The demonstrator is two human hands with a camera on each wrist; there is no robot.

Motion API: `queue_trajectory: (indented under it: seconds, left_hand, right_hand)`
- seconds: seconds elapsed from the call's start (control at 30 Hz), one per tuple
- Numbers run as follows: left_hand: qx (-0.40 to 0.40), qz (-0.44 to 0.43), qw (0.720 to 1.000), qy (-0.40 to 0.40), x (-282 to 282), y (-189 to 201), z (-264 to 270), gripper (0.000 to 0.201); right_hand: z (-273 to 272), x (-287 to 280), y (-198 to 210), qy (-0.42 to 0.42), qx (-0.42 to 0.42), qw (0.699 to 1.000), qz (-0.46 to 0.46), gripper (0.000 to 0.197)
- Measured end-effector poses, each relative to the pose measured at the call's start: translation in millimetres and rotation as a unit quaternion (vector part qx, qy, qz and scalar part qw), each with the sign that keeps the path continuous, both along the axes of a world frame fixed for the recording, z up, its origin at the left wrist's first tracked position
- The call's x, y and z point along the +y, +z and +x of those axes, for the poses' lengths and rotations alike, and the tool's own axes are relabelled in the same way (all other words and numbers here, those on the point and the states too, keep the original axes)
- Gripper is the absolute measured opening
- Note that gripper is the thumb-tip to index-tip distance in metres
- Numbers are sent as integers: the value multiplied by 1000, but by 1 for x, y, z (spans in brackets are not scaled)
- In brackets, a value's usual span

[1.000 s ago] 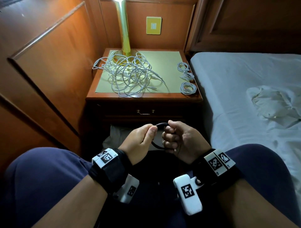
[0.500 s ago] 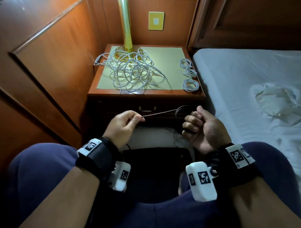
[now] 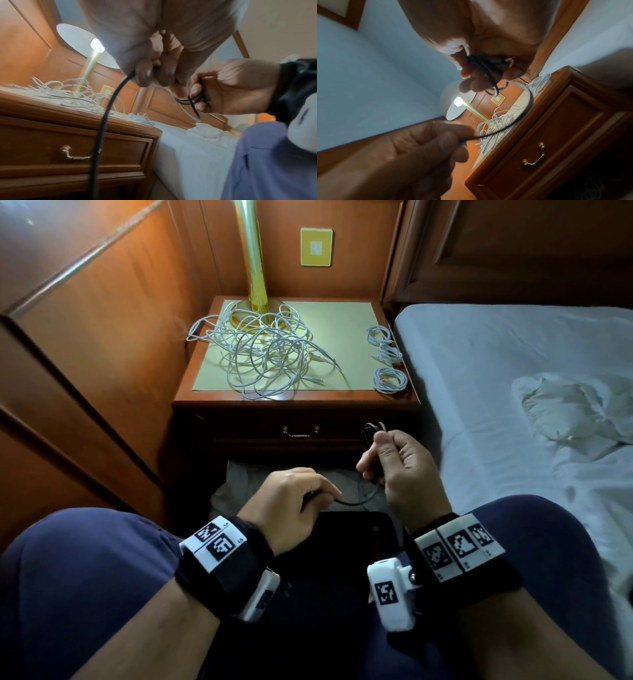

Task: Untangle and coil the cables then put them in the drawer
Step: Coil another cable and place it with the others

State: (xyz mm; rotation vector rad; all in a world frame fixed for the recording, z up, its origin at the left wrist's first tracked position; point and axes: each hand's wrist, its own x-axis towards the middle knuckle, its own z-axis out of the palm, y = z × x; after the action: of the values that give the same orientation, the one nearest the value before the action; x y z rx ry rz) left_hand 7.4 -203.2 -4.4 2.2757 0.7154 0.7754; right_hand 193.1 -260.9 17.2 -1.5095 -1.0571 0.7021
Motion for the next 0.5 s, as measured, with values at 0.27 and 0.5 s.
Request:
queue_trajectory:
  seconds: [0.27, 0.5]
  left_hand:
    - [-114, -29, 991, 64, -2, 14, 0, 14]
    - [-124, 26, 985, 117, 5, 18, -5, 12]
  right_hand:
    - [-9, -2, -5, 116, -69, 982, -134, 33]
    - [-12, -2, -4, 157, -115, 967, -163, 39]
